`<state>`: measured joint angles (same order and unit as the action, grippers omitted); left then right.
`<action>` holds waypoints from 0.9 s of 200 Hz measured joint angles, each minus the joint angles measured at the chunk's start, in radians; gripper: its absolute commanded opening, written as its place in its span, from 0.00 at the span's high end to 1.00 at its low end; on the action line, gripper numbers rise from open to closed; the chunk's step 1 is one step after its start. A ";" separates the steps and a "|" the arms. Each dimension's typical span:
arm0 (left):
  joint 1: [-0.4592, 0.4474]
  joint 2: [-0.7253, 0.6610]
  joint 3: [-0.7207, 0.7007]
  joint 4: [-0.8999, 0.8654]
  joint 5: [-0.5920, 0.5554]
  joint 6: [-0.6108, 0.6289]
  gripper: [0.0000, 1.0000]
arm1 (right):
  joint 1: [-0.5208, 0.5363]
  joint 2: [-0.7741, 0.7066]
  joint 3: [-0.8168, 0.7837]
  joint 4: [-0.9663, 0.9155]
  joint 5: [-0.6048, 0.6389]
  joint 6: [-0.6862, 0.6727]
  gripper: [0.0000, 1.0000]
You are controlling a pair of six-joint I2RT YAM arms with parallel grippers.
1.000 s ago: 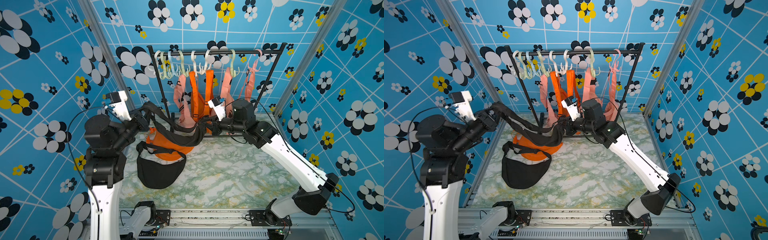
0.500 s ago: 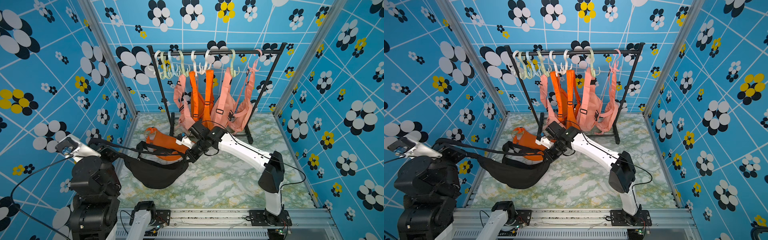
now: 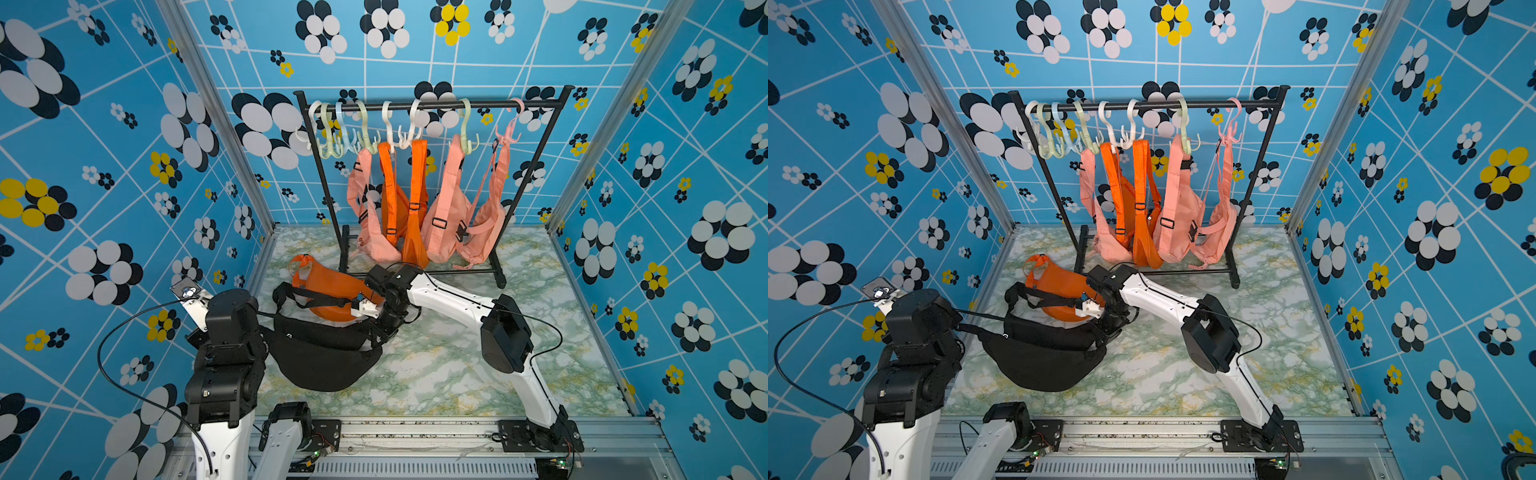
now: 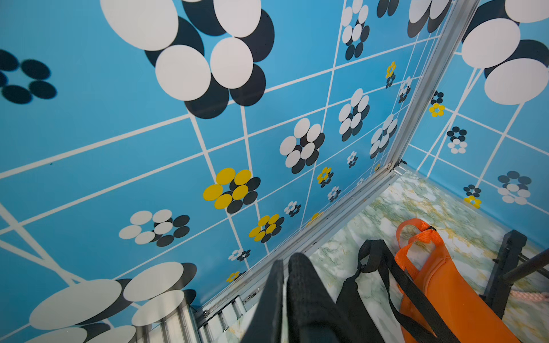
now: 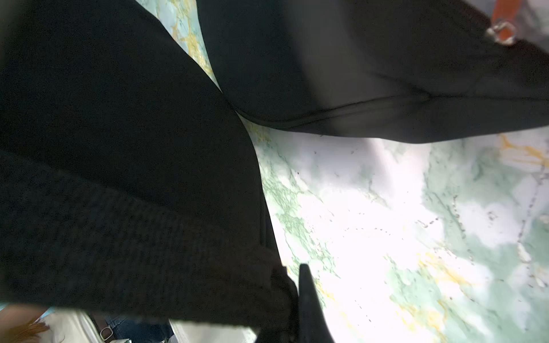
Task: Take the bag off the hook
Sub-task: Adjust the bag at the center of the board.
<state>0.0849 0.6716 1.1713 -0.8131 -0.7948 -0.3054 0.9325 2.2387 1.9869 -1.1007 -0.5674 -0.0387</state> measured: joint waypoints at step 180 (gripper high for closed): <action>0.402 0.344 -0.296 0.253 0.424 -0.334 0.94 | 0.002 0.147 0.067 0.078 0.011 0.062 0.97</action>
<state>0.4873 1.0161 0.8757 -0.5606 -0.3706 -0.6395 0.9348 2.3859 2.0541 -1.0229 -0.5568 0.0231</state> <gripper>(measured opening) 0.064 0.060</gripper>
